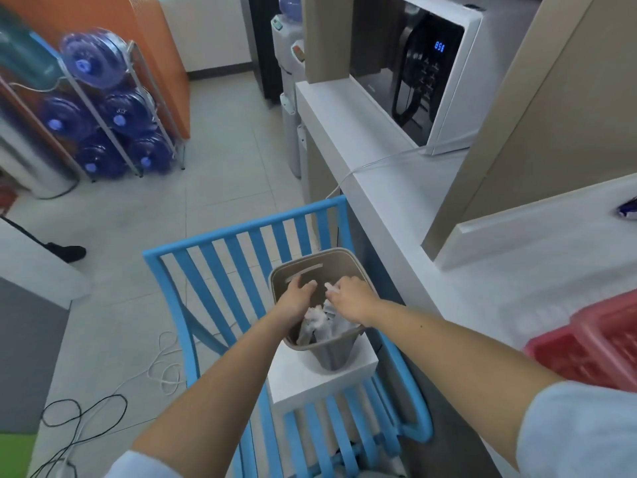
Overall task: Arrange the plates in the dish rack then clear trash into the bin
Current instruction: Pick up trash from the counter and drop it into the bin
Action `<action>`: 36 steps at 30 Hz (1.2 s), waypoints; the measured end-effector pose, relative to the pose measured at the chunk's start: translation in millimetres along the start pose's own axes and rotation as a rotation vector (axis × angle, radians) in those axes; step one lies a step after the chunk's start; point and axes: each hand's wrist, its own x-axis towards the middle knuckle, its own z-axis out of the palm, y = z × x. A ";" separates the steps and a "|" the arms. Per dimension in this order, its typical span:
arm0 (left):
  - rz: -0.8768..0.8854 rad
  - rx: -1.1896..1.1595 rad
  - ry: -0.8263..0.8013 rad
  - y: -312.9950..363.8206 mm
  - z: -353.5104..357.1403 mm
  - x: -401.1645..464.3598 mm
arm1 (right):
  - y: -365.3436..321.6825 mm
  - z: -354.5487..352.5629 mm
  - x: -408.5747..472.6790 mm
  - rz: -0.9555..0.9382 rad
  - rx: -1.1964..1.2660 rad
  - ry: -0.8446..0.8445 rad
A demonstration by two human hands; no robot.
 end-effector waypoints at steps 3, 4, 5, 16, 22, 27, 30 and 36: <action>-0.023 0.009 0.051 9.5 -0.6 -6.8 | -0.9 -3.8 -3.9 -0.010 -0.118 -0.113; -0.025 0.025 0.062 12.9 -1.1 -8.7 | -1.6 -8.3 -5.8 -0.021 -0.158 -0.146; -0.006 0.045 0.071 18.9 -1.7 -11.5 | -1.6 -14.5 -6.5 -0.040 -0.198 -0.171; 0.250 0.422 -0.137 111.7 7.5 -48.3 | -18.9 -172.6 -93.6 -0.191 -0.284 -0.321; 0.326 0.585 -0.464 162.6 56.0 -90.2 | 26.5 -238.9 -144.7 -0.157 -0.267 -0.170; 0.474 0.553 -0.562 198.2 123.2 -101.7 | 82.1 -278.7 -172.3 -0.038 -0.121 -0.027; 0.579 0.507 -0.526 221.6 161.9 -100.2 | 119.9 -295.0 -180.8 0.039 -0.058 0.095; 0.691 0.462 -0.550 262.1 227.9 -98.9 | 195.0 -324.9 -192.5 0.118 0.075 0.325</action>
